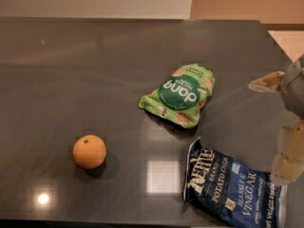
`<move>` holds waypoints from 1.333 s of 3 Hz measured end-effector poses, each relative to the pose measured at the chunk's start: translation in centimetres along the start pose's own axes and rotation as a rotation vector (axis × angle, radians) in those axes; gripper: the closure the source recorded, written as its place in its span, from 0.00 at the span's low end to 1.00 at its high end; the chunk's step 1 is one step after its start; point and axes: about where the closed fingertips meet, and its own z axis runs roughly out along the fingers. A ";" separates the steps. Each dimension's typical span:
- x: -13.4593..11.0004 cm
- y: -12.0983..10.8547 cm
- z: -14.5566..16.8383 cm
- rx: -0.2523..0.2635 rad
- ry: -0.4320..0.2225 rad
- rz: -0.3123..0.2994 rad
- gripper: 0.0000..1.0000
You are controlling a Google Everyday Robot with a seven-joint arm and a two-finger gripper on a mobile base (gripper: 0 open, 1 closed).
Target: Pick blue chip bag
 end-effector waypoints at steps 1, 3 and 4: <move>0.8 2.5 2.3 -0.040 0.000 -0.005 0.00; 2.2 4.9 6.7 -0.085 -0.020 0.019 0.00; 2.3 5.5 8.5 -0.109 -0.028 0.050 0.00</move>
Offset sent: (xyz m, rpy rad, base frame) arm -0.0554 0.0005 -0.0850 0.0160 0.0993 0.0378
